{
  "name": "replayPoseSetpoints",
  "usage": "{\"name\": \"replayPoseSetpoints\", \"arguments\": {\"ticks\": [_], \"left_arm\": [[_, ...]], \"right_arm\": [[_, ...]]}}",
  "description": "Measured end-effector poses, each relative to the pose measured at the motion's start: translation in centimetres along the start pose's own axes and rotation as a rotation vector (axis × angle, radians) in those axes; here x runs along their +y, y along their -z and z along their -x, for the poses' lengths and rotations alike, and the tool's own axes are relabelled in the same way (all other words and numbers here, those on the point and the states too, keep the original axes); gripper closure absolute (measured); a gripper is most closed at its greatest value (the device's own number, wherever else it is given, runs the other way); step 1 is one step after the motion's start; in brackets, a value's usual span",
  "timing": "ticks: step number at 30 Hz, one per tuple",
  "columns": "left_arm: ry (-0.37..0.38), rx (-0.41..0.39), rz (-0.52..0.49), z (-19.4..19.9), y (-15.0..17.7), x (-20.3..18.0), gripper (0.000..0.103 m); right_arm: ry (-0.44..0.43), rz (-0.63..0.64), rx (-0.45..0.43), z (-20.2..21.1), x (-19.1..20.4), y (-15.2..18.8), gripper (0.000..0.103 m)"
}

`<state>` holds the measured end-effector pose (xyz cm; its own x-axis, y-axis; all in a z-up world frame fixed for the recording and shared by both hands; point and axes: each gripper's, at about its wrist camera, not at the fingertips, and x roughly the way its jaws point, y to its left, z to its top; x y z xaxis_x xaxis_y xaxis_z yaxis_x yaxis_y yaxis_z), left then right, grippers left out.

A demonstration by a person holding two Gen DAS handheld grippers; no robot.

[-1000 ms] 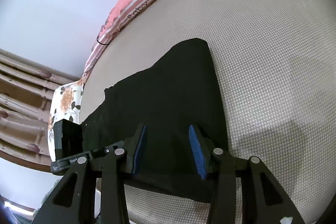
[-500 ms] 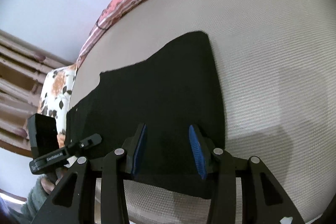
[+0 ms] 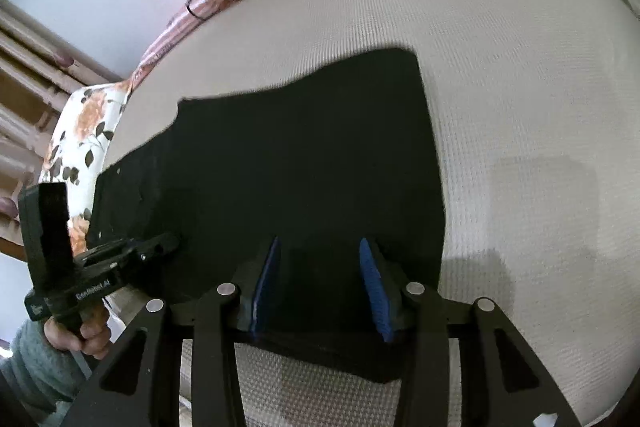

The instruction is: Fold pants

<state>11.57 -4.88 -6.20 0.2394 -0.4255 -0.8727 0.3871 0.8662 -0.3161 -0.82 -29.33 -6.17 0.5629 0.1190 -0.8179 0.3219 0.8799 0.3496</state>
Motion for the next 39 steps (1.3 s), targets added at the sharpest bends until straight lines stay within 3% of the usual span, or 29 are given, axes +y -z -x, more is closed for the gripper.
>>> {"name": "replayPoseSetpoints", "arguments": {"ticks": [3, 4, 5, 11, 18, 28, 39], "left_arm": [[-0.064, -0.077, -0.019, 1.1, -1.1, 0.0, 0.071], [-0.08, -0.092, -0.014, 1.0, -1.7, 0.1, 0.06], [-0.087, -0.105, -0.015, 1.0, -2.3, 0.0, 0.056], [-0.112, -0.146, -0.064, -0.8, -5.5, -0.7, 0.056], [-0.187, -0.067, -0.097, -5.0, -6.9, -0.4, 0.056], [-0.192, -0.073, -0.127, -4.8, -5.5, -0.3, 0.055], [-0.168, -0.082, -0.096, -2.5, -1.5, 0.5, 0.054]], "right_arm": [[0.059, 0.049, -0.064, 0.6, 0.2, -1.8, 0.063], [0.074, 0.056, -0.073, 0.5, 0.1, -2.6, 0.063], [0.081, 0.06, -0.08, 0.4, 0.1, -3.2, 0.063], [0.147, 0.069, -0.087, -1.5, -0.5, -7.0, 0.066], [0.231, 0.096, -0.064, -3.8, -0.8, -8.9, 0.067], [0.258, 0.118, -0.083, -3.8, -0.5, -7.9, 0.067], [0.274, 0.132, -0.066, -2.9, 0.5, -3.3, 0.065]]}}
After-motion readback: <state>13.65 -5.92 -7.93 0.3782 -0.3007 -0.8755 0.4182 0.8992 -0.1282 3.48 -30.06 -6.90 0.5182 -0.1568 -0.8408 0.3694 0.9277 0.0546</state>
